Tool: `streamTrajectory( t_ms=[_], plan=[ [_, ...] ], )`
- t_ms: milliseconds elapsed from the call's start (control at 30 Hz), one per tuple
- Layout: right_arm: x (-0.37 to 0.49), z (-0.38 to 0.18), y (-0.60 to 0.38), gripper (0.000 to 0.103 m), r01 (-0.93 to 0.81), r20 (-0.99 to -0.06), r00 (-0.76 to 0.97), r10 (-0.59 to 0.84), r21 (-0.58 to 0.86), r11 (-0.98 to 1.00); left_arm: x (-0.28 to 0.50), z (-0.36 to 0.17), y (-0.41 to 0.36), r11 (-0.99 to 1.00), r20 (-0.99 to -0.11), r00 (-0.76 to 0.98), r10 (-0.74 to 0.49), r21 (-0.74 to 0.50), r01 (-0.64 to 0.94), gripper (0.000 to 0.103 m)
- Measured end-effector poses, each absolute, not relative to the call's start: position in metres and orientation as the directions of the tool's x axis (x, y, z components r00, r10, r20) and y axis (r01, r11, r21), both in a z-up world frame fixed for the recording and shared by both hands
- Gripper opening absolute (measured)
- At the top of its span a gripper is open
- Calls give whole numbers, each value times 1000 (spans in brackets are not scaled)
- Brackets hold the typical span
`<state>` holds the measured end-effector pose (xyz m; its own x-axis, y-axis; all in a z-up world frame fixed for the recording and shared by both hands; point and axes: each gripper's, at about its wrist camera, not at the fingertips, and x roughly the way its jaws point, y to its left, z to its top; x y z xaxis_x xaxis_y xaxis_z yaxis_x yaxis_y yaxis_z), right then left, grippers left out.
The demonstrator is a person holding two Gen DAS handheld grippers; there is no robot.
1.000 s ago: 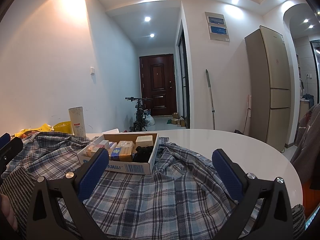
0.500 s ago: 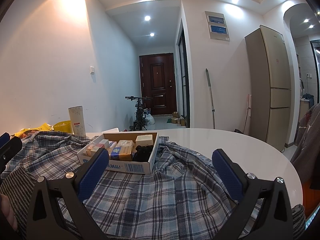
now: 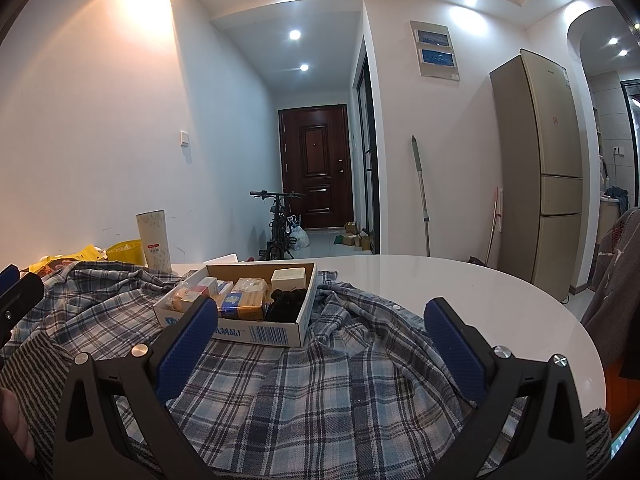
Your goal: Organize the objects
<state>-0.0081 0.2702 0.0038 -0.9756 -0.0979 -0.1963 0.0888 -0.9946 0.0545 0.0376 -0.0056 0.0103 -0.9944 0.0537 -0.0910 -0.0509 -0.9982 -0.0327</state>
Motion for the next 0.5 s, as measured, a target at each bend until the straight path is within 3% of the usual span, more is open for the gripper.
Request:
streamTrajectory(
  t_ms=[500],
  plan=[
    [-9,1,271,103,87,-213,-972,-97,59,-995,37,9,-5,-998,-93,-994,54,-36,-51,103]
  ],
)
